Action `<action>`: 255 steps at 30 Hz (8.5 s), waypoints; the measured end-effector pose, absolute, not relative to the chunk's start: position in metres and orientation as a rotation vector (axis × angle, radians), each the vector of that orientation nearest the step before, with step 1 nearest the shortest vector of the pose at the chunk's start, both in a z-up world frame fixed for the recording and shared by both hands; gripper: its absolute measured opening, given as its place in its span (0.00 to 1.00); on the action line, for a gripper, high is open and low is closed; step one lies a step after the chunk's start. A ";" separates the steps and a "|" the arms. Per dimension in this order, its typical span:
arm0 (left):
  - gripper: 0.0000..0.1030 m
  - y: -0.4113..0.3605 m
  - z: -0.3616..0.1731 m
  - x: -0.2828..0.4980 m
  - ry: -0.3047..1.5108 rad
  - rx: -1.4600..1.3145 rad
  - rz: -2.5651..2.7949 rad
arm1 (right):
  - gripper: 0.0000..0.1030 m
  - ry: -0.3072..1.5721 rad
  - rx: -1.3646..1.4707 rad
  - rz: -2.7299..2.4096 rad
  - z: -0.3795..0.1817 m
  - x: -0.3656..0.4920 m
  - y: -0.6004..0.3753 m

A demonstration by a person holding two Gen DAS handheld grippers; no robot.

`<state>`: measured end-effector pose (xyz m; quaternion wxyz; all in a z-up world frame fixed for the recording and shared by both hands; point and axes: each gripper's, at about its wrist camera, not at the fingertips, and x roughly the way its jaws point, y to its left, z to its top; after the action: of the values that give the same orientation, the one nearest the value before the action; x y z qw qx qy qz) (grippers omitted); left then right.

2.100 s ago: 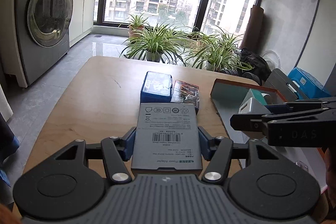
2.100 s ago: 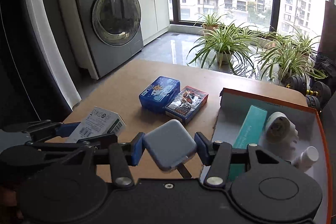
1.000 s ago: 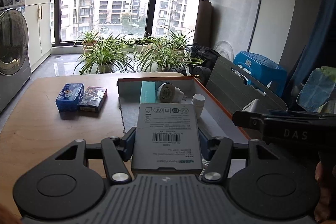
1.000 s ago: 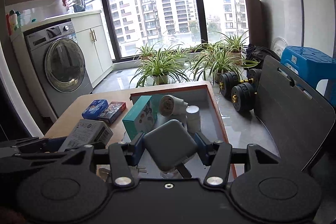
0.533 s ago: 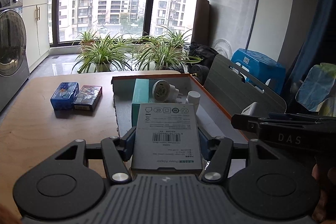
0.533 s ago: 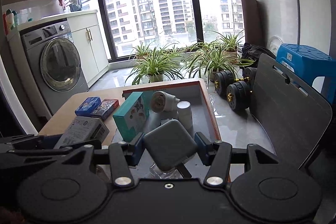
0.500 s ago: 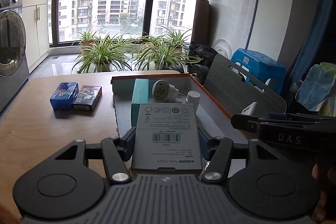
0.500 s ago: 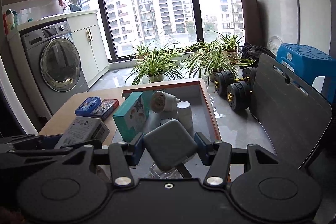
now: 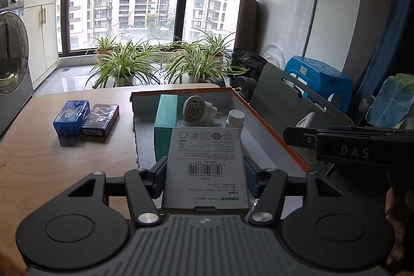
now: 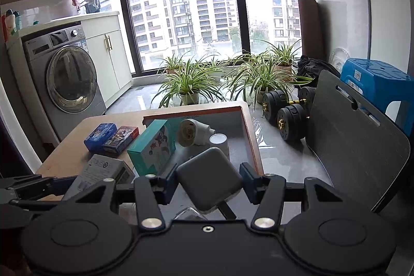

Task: Organize rigid objects
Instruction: 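Carry the white box and cube charger over the grey tray with both grippers, then lower the white box toward the tray with the left gripper while the right gripper lowers the charger, then open the left gripper to release the box while the right gripper releases the charger, then move both grippers back over the remaining items on the table, then grasp the blue toothpick case with the left gripper while the right gripper grasps the red card pack, then carry the blue case and red card pack over the grey tray with both grippers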

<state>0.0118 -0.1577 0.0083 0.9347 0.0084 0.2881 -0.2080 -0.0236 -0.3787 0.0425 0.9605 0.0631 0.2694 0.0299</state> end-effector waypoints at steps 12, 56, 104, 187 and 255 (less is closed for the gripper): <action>0.58 -0.163 0.005 0.020 0.597 0.017 -0.425 | 0.61 0.559 0.137 0.069 0.042 -0.008 -0.382; 0.58 -0.184 0.005 0.038 0.653 -0.010 -0.376 | 0.61 0.599 0.206 0.043 0.029 0.021 -0.379; 0.58 -0.193 -0.002 0.040 0.684 0.012 -0.392 | 0.62 0.652 0.221 0.061 0.021 0.036 -0.372; 0.91 -0.030 0.033 0.071 0.678 -0.089 -0.100 | 0.85 0.642 0.125 0.226 0.045 0.049 -0.241; 0.61 0.042 0.015 0.139 0.672 -0.113 -0.075 | 0.69 0.760 0.070 0.164 0.032 0.156 -0.136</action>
<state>0.1388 0.0418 0.0153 0.9419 -0.0553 0.3293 -0.0368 0.1564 -0.1357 0.0322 0.9248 0.0340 0.3704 0.0801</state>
